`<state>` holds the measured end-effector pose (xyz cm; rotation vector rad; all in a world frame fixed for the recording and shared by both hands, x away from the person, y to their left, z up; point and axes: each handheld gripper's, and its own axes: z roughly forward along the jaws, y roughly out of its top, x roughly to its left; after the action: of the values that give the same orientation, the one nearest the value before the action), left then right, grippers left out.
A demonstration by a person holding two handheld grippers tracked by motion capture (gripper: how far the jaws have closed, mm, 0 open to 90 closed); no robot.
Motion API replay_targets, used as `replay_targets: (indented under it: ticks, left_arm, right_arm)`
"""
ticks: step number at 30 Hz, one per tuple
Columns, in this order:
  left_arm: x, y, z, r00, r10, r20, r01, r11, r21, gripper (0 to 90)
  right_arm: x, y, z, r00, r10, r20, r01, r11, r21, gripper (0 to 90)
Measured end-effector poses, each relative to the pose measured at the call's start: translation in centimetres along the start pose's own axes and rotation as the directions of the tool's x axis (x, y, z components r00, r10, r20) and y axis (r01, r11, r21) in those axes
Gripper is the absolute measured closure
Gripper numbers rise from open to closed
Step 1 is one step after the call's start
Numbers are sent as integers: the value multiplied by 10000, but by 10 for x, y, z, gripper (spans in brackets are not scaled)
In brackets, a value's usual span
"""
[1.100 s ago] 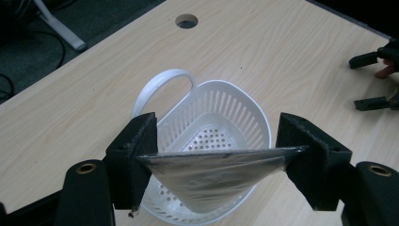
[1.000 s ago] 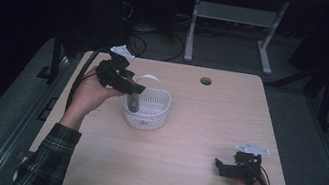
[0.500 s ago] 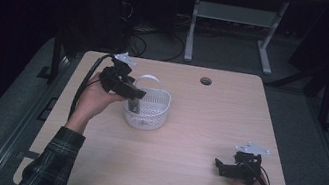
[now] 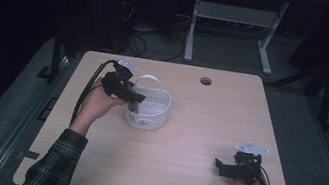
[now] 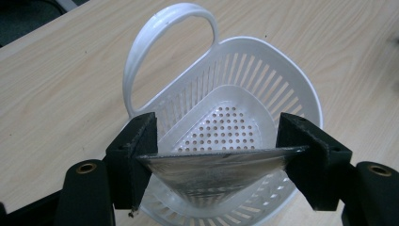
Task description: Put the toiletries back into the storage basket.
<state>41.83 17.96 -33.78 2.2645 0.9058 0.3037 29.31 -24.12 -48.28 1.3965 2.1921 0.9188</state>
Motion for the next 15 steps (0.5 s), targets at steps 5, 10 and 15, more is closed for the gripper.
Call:
replay_targets:
  ticks: [5, 10, 15]
  left_arm:
    - [1, -2, 3, 9999, -6, -123, 7, 10000, 61, 295]
    - [2, -8, 10, 9999, -117, -113, 117, 9999, 30, 295]
    - [3, -10, 12, 9999, -42, -150, 45, 9999, 144, 295]
  right_arm:
    - [0, 0, 0, 10000, 1, 0, -1, 10000, -3, 14]
    - [0, 0, 0, 10000, 3, -1, -3, 10000, -1, 14]
    - [0, 0, 0, 10000, 1, 0, -1, 10000, 0, 14]
